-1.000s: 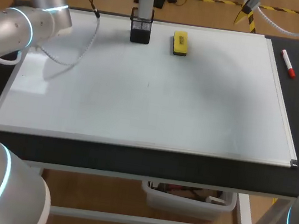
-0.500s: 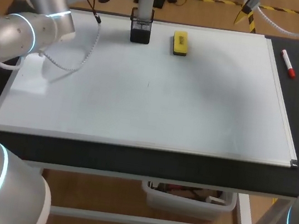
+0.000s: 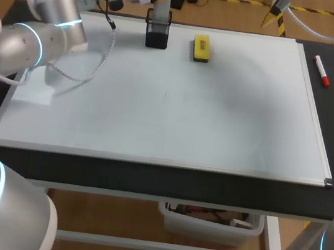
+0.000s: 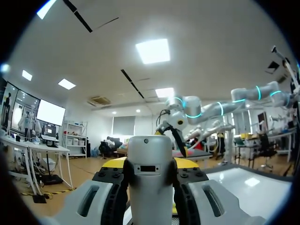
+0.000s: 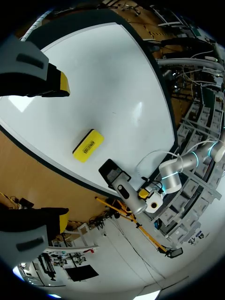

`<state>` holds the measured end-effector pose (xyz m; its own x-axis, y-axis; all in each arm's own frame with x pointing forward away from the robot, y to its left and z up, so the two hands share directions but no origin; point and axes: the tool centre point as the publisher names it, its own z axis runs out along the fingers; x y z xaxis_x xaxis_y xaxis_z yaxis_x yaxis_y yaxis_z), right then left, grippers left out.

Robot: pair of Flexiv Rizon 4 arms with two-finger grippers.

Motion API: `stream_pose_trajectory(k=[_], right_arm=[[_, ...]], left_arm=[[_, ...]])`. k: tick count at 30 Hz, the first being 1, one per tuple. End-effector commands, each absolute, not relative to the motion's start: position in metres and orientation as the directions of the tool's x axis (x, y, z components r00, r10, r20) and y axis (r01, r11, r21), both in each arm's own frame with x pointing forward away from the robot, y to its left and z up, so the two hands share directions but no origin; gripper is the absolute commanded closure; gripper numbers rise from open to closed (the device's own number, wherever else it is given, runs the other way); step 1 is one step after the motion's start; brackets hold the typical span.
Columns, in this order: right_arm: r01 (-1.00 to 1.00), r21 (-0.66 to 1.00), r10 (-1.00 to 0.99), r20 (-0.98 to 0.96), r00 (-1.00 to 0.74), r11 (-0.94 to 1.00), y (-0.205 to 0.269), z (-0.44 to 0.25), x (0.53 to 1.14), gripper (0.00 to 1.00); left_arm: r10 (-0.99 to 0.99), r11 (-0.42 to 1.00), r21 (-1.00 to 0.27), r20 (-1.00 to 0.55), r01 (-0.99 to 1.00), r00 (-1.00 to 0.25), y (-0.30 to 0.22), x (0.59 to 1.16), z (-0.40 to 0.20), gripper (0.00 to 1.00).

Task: Pick up the inspection probe, press it on each red-marked spot on the whiteboard one by one, put down the probe, pick up the eraser, and wipe off all the red marks.

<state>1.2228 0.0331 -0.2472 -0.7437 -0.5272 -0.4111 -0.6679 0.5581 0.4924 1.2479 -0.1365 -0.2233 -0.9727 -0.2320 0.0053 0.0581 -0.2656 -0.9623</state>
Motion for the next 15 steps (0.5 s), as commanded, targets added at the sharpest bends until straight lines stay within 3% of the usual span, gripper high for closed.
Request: stream_pose_trajectory(k=[1,15], right_arm=[[-0.67,0.484,-0.53,-0.41,-0.742,0.563,0.033,-0.245,1.22,0.0],[-0.67,0.484,-0.53,-0.41,-0.742,0.563,0.033,-0.245,1.22,0.0]], left_arm=[[0.097,-0.285,-0.957,-0.086,0.055,-0.992,-0.136,1.259,-0.234,1.0],[0.13,-0.275,-0.961,-0.074,0.036,-0.989,-0.135,1.263,-0.256,1.0]])
